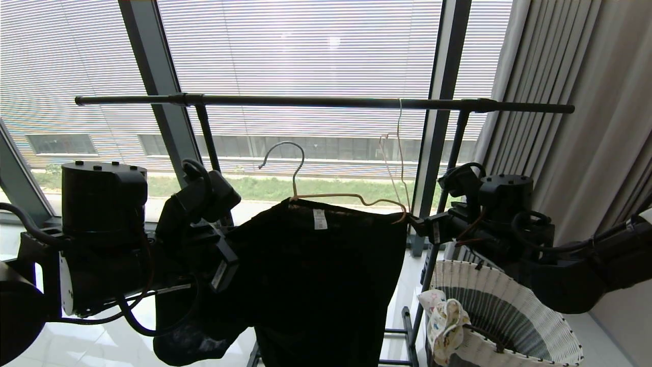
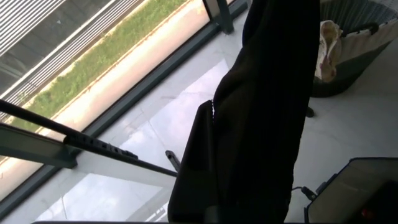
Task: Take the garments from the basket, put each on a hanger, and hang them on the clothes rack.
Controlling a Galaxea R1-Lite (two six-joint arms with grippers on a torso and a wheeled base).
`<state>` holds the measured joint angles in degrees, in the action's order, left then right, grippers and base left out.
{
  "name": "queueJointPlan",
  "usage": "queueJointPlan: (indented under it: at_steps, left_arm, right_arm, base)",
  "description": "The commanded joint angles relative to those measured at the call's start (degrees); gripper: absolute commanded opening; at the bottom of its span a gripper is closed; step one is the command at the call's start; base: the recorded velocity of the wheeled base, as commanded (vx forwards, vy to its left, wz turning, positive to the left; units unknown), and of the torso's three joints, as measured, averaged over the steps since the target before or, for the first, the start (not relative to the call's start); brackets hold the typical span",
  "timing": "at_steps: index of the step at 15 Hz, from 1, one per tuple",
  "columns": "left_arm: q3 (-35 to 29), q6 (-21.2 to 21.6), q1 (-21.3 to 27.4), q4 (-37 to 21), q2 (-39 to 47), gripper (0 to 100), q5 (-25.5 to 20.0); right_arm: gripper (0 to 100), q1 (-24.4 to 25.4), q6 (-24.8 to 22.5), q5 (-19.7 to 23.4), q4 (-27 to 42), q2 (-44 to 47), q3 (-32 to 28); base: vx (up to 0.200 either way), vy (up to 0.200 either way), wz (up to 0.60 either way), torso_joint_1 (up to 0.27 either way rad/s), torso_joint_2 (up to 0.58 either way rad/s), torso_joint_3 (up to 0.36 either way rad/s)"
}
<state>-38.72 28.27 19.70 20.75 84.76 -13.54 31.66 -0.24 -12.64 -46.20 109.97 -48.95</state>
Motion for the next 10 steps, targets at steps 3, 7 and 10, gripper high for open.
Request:
queueJointPlan:
  at_steps: [3, 7, 10]
  left_arm:
    - [1.1, 0.4, 0.0, 0.0, -0.6, 0, 0.0]
    - [1.4, 0.6, 1.7, -0.1, 3.3, 0, 1.2]
    - [1.0, 0.6, 2.7, 0.0, 6.6, 0, 4.1]
  right_arm:
    - [100, -0.3, -0.3, 0.0, 0.0, -1.3, -0.1]
    - [100, -0.9, -0.6, 0.9, 5.2, -5.5, -1.8]
    - [100, -1.0, -0.7, 1.0, 9.7, -7.8, -5.8]
  base:
    - [0.000, 0.000, 0.00, 0.000, 0.00, 0.000]
    - [0.000, 0.000, 0.00, 0.000, 0.00, 0.000]
    - [0.000, 0.000, 0.00, 0.000, 0.00, 0.000]
